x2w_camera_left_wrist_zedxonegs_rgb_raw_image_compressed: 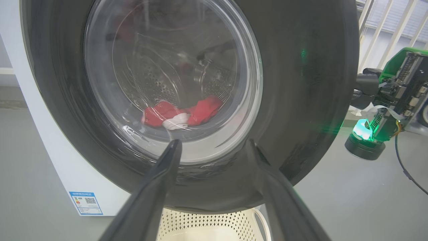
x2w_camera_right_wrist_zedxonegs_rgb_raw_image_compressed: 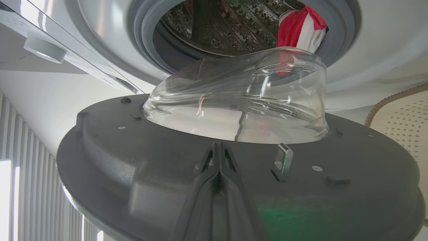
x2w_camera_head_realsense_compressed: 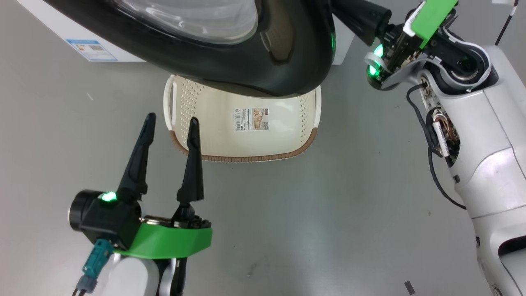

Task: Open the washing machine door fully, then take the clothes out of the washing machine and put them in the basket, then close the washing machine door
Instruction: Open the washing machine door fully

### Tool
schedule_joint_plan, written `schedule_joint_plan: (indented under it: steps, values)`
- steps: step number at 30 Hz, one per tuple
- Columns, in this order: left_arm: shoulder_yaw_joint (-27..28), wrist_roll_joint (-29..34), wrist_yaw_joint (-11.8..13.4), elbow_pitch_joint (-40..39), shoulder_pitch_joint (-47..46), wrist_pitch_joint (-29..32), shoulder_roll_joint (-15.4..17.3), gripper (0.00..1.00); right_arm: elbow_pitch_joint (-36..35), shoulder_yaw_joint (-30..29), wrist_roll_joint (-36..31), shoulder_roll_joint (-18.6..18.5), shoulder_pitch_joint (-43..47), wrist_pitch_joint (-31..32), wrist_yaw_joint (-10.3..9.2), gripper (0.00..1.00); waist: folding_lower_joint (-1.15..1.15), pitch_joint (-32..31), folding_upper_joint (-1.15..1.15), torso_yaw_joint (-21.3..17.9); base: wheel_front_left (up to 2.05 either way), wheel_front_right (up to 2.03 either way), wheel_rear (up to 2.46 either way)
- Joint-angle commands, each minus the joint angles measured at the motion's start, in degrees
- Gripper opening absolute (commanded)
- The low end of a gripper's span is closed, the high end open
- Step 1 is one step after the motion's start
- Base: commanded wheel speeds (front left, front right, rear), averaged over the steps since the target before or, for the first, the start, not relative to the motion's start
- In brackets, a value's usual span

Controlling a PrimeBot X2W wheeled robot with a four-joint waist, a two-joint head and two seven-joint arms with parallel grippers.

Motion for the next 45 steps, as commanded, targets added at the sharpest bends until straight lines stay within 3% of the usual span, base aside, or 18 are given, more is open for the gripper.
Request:
schedule_joint_plan:
  steps: [1, 12, 45]
  values:
    - [1.68, 0.44, 0.27, -1.34, -0.46, -0.45, 0.68, 1.00, -1.78, 0.75, 1.02, 1.05, 1.42, 0.47, 0.29, 0.00, 0.00, -0.24, 0.00, -0.05, 0.00, 0.00, 0.00]
    - [1.86, 0.25, 0.55, -0.71, 0.01, -0.45, 0.68, 1.00, -3.45, 2.78, 2.63, 0.88, 6.53, 1.21, 0.29, 0.00, 0.00, -3.18, 0.00, 0.66, 0.00, 0.00, 0.00]
    - [2.63, -1.64, 0.54, -0.08, 6.97, -0.45, 0.68, 1.00, -6.21, 9.95, 6.73, 0.58, 18.98, -0.53, 0.29, 0.00, 0.00, -14.31, 0.00, 8.10, 0.00, 0.00, 0.00]
